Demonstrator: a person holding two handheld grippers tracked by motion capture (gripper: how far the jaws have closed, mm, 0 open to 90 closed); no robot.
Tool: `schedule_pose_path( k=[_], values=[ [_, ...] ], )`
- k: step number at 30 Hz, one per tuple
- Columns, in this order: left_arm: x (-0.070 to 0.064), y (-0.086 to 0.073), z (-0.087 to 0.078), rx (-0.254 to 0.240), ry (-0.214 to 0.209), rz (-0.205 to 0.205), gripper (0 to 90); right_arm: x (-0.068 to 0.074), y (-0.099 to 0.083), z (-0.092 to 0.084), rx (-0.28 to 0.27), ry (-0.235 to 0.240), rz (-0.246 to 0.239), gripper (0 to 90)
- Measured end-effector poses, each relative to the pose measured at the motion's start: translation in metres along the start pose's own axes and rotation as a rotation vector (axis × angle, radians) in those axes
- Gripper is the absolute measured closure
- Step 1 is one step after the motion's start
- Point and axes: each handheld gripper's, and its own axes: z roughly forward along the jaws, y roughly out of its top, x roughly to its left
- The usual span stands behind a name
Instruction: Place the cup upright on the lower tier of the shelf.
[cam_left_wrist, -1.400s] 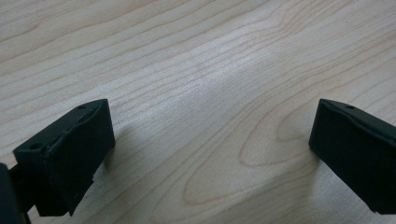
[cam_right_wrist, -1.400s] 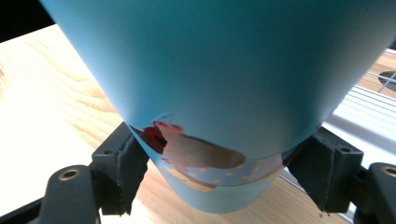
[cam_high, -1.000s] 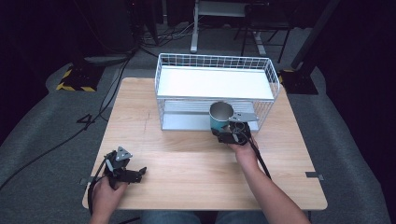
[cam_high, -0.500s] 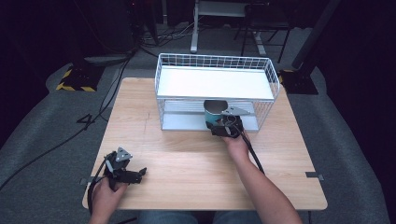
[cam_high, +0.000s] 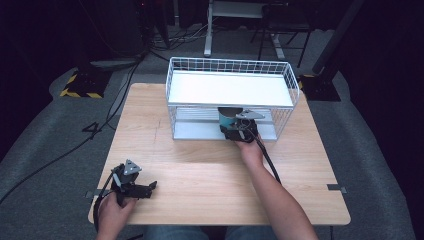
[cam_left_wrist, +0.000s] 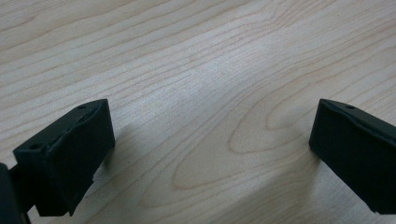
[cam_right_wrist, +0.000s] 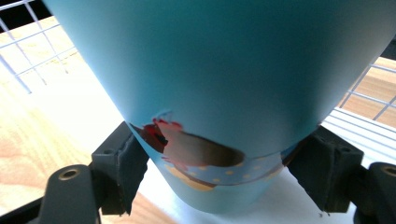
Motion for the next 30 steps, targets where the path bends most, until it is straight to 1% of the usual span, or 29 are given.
schedule_pose_path(
  k=[2, 3, 8, 16, 20, 22, 23, 30],
  values=[
    [0.0, 0.0, 0.0, 0.0, 0.001, 0.003, 0.5, -0.001, 0.001, 0.002, 0.005, 0.0, 0.006, 25.1],
    [0.0, 0.0, 0.0, 0.0, 0.0, 0.0, 0.5, -0.003, 0.001, 0.004, -0.006, -0.005, -0.007, 25.1],
    [0.0, 0.0, 0.0, 0.0, 0.0, 0.0, 0.5, -0.006, 0.0, 0.011, -0.007, -0.017, -0.001, 25.1],
    [0.0, 0.0, 0.0, 0.001, 0.001, 0.002, 0.5, -0.006, -0.002, 0.021, 0.004, -0.024, 0.021, 25.1],
    [0.0, 0.0, 0.0, 0.001, -0.001, 0.001, 0.6, -0.008, -0.003, 0.024, 0.009, -0.03, 0.035, 25.1],
    [0.0, 0.0, 0.0, 0.001, 0.001, 0.002, 0.5, -0.009, -0.004, 0.024, 0.012, -0.022, 0.06, 25.1],
    [0.0, 0.0, 0.0, 0.001, 0.001, 0.002, 0.5, -0.01, -0.005, 0.025, 0.016, -0.026, 0.063, 25.1],
    [0.0, 0.0, 0.0, 0.001, 0.0, 0.001, 0.5, -0.013, -0.007, 0.026, 0.029, -0.024, 0.063, 25.0]
  ],
)
